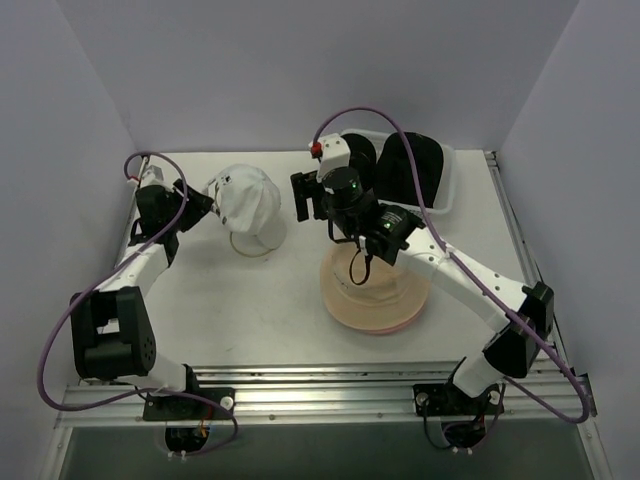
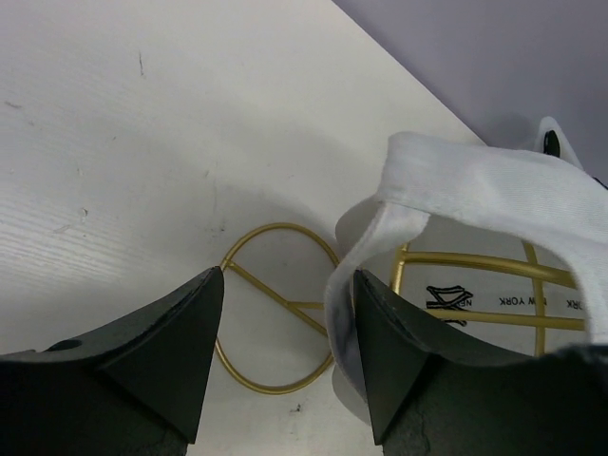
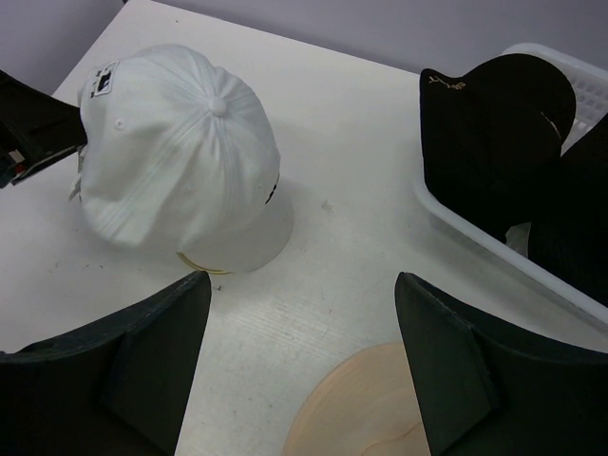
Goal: Stack the hats
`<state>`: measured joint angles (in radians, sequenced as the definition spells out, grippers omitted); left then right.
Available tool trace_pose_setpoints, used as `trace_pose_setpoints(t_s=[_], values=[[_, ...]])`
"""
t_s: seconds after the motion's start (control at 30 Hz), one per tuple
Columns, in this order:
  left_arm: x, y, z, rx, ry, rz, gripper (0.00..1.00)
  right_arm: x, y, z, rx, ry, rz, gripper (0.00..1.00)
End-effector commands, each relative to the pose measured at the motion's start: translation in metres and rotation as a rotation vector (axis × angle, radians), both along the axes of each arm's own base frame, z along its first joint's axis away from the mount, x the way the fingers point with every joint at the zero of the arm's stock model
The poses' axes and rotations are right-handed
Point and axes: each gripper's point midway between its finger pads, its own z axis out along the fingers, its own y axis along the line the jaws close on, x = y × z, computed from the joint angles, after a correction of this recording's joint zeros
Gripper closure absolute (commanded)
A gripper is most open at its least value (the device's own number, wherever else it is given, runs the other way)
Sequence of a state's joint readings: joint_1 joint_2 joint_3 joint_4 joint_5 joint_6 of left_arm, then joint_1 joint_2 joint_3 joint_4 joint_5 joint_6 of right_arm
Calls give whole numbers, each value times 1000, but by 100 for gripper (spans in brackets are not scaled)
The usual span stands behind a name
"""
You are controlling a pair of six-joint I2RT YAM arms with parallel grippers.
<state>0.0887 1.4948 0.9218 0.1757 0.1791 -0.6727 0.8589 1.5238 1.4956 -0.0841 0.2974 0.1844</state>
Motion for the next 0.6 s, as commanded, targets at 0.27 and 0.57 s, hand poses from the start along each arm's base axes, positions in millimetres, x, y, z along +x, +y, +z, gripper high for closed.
trace_pose_setpoints(t_s=[0.27,0.57], values=[[12,21,-17,27,26,54,35,90,-16,19,-50,-81,-180,25],[0,21,21,32,-3,90,17,147,-48,-17,-109,1,-244,25]])
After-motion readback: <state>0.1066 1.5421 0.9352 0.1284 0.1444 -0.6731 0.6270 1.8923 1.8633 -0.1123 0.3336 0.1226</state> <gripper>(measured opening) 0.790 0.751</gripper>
